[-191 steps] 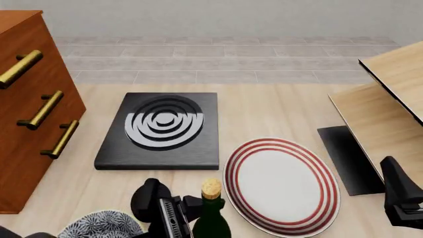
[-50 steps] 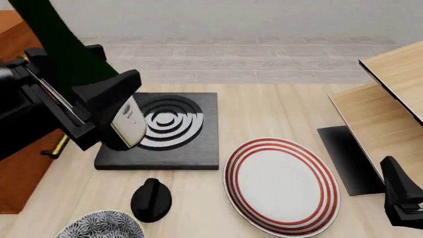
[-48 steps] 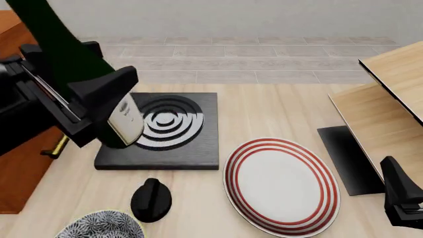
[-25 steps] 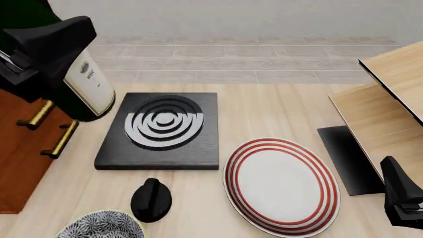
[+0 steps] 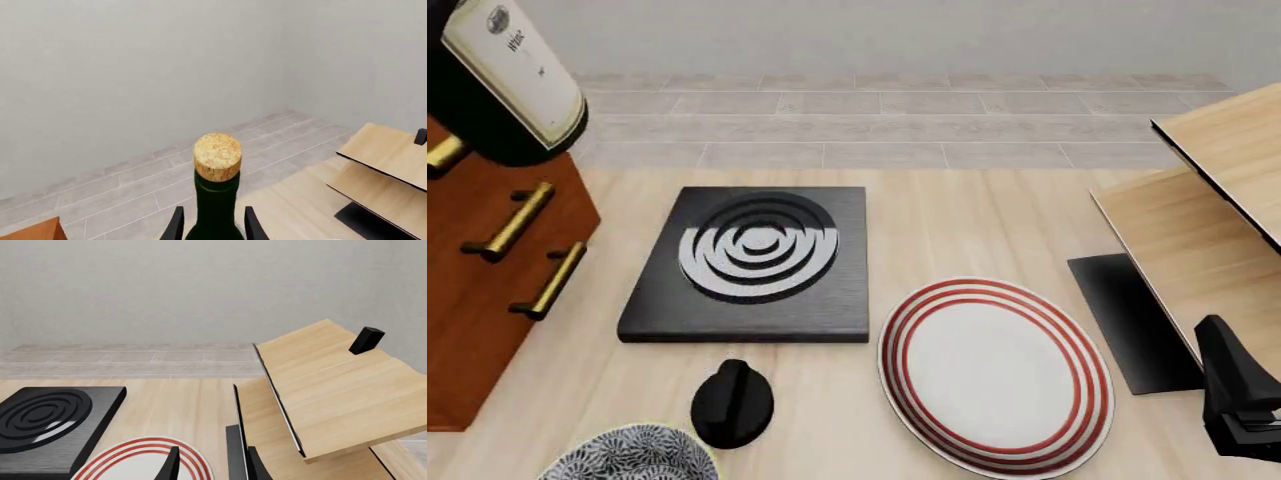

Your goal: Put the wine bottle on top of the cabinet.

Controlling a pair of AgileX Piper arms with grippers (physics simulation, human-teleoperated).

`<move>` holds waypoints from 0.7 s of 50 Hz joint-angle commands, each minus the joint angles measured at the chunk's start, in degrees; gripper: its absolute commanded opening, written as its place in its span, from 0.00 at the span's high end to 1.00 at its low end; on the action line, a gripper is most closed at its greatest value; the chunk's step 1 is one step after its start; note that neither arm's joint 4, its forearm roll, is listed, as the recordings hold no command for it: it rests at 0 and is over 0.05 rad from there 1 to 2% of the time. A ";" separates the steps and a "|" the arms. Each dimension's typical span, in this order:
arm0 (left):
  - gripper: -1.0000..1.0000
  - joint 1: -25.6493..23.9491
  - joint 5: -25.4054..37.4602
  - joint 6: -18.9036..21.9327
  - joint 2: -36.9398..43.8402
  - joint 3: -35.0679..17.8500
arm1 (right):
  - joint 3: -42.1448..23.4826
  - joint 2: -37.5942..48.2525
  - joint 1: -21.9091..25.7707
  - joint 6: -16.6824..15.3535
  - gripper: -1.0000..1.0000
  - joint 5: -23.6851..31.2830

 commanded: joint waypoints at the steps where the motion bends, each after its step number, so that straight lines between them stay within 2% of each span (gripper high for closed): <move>1: 1.00 2.18 3.76 -0.72 1.50 -6.69 | 0.00 -0.01 -0.01 0.02 0.00 0.00; 7: 1.00 3.50 5.80 -1.40 2.80 -10.07 | 0.00 -0.01 0.00 0.02 0.00 0.00; 14: 1.00 4.84 7.51 0.31 3.60 -12.28 | 0.00 0.01 0.00 -0.01 0.00 -0.01; 15: 1.00 5.42 7.69 -0.45 3.68 -12.66 | 0.00 0.01 0.00 0.00 0.00 0.00; 31: 1.00 8.87 10.70 2.42 6.36 -17.70 | 0.00 0.01 0.00 0.00 0.00 0.00; 35: 1.00 9.29 11.36 2.10 6.42 -18.44 | 0.00 0.01 0.01 0.00 0.00 0.00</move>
